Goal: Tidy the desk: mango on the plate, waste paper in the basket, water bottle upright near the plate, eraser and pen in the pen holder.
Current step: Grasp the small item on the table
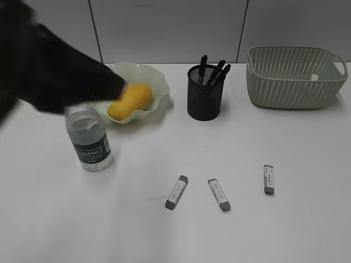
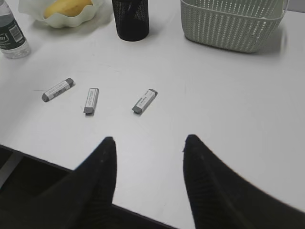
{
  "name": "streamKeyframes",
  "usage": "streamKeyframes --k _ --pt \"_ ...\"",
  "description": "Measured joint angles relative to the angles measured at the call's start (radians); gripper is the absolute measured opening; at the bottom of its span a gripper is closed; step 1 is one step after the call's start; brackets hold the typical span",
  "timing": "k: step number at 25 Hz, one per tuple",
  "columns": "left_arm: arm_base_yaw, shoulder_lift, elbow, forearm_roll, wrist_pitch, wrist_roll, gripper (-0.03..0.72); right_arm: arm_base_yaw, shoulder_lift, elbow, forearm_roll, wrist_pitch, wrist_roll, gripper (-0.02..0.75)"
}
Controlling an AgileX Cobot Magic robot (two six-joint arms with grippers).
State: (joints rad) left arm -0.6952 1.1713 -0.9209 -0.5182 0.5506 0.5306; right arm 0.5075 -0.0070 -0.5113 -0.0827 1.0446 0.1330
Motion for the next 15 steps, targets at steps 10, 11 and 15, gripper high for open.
streamKeyframes --k 10,11,15 --pt "-0.243 0.538 -0.156 0.567 -0.015 -0.757 0.391 0.000 0.000 0.000 0.000 0.000 -0.001 0.373" --pt "-0.238 0.564 -0.171 0.568 -0.028 -0.763 0.419 0.000 0.000 0.000 0.000 0.000 -0.001 0.373" --pt "-0.227 0.668 -0.231 0.573 -0.079 -0.767 0.452 0.000 0.000 0.000 0.000 0.000 -0.001 0.372"
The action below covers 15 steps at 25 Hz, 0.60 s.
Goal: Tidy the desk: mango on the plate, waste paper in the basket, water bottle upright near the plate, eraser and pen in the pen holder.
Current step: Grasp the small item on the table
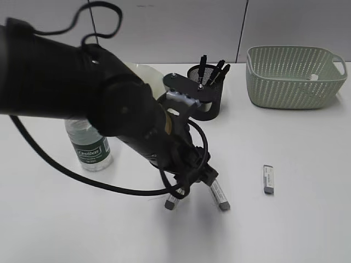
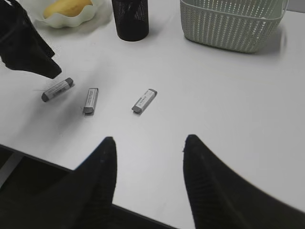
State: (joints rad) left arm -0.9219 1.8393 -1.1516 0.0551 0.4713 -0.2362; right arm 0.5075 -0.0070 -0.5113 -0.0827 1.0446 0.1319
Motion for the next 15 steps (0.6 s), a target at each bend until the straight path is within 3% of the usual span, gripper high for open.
streamKeyframes --k 8,15 --pt "0.008 0.226 -0.140 0.051 0.078 -0.122 0.407 0.000 0.000 0.000 0.000 0.000 -0.001 0.372" --pt "0.010 0.281 -0.185 0.096 0.115 -0.133 0.374 0.000 0.000 0.000 0.000 0.000 -0.001 0.372"
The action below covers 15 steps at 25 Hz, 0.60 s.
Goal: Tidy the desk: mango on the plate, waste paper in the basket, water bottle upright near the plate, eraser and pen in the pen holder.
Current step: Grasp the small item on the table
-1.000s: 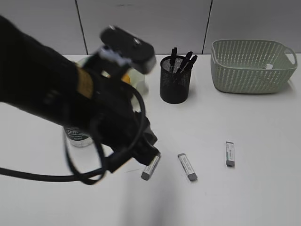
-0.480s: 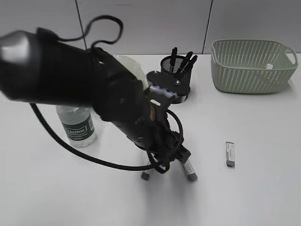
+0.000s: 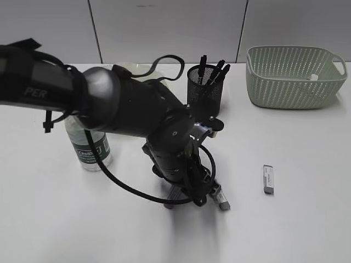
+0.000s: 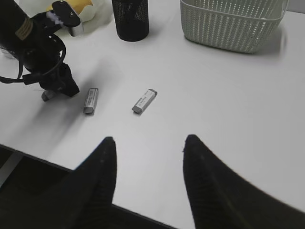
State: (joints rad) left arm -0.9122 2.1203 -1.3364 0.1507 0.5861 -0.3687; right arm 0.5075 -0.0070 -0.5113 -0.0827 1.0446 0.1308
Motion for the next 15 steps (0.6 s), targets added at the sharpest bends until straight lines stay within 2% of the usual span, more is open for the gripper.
streamKeyframes --k 3,6,7,11,15 --pt "0.000 0.005 -0.002 0.011 0.011 0.000 0.302 0.000 0.000 0.000 0.000 0.000 0.000 0.372" --pt "0.000 0.007 -0.002 0.024 0.012 -0.002 0.153 0.000 0.000 0.000 0.000 0.000 -0.001 0.372" --pt "0.000 0.003 -0.002 0.031 0.010 -0.002 0.137 0.000 0.000 0.000 0.000 0.000 -0.001 0.372" --pt "0.005 -0.049 0.002 0.094 -0.125 -0.002 0.140 0.000 0.000 0.000 0.000 0.000 -0.001 0.372" --pt "0.065 -0.145 0.002 0.151 -0.541 -0.002 0.140 0.000 0.000 0.000 0.000 0.000 -0.001 0.372"
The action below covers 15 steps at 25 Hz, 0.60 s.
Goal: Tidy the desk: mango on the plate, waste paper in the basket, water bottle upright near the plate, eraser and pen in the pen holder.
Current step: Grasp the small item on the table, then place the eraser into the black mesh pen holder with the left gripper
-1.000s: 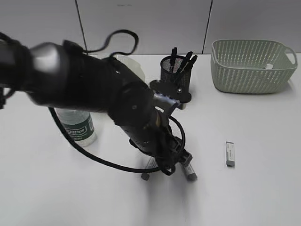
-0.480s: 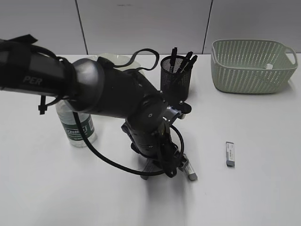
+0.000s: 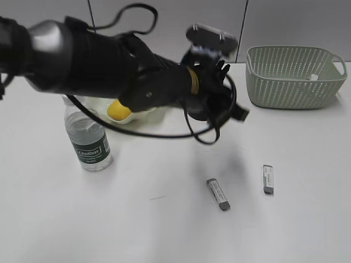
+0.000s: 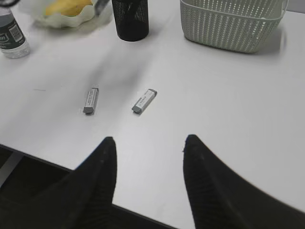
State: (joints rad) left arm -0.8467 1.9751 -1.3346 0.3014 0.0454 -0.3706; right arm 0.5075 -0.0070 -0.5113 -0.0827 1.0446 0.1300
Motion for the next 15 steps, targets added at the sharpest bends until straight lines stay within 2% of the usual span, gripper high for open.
streamKeyframes --k 4,6,9,15 --pt "0.120 0.013 -0.001 0.022 -0.532 0.023 0.140 0.000 0.000 0.000 0.000 0.000 0.000 0.372" --pt "0.175 0.052 -0.017 0.021 -0.684 0.047 0.140 0.000 0.000 0.000 0.000 0.000 0.000 0.372" --pt "0.218 0.128 -0.066 0.019 -0.745 0.056 0.140 0.000 0.000 0.000 0.000 0.000 0.000 0.372" --pt "0.225 0.239 -0.112 0.020 -0.735 0.059 0.140 0.000 0.000 0.000 0.000 0.000 0.000 0.372"
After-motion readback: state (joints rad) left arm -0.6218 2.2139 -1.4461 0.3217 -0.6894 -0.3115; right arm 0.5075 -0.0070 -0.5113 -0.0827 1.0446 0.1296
